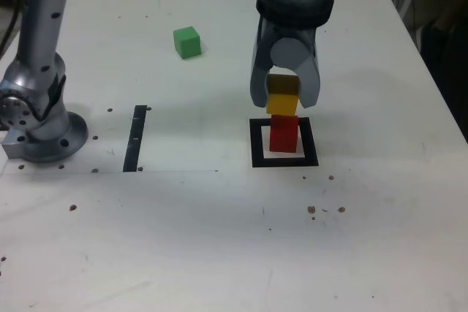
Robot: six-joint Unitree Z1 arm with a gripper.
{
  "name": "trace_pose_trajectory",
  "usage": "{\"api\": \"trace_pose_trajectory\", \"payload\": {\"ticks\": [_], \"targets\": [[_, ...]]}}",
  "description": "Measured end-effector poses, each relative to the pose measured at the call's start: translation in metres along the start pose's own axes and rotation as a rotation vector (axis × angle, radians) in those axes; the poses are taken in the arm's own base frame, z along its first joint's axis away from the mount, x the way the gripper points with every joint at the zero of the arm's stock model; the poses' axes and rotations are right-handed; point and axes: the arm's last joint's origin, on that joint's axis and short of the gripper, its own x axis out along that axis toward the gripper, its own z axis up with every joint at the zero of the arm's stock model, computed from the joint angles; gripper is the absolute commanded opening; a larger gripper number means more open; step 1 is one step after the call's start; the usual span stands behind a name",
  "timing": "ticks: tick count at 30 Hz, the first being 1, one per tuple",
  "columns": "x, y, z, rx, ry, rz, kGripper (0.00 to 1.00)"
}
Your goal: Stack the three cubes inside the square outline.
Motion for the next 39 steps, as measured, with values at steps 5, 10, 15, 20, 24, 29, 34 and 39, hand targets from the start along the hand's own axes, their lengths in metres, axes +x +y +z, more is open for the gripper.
{"api": "trace_pose_trajectory", "payload": {"ticks": [5, 10, 15, 20, 24, 29, 34, 39], "targets": [[0.001, 0.0, 0.0, 0.005, 0.002, -0.008, 0.15], [0.007, -0.001, 0.003, 0.01, 0.015, -0.02, 0.16], [0.013, -0.001, 0.005, 0.012, 0.023, -0.027, 0.17], [0.025, -0.002, 0.013, 0.014, 0.036, -0.028, 0.2], [0.029, -0.002, 0.015, 0.016, 0.042, -0.028, 0.37], [0.029, -0.002, 0.015, 0.02, 0.039, -0.029, 0.78], [0.028, -0.002, 0.018, 0.027, 0.02, -0.029, 0.97], [0.027, -0.002, 0.018, 0.021, 0.017, -0.026, 0.99]]}}
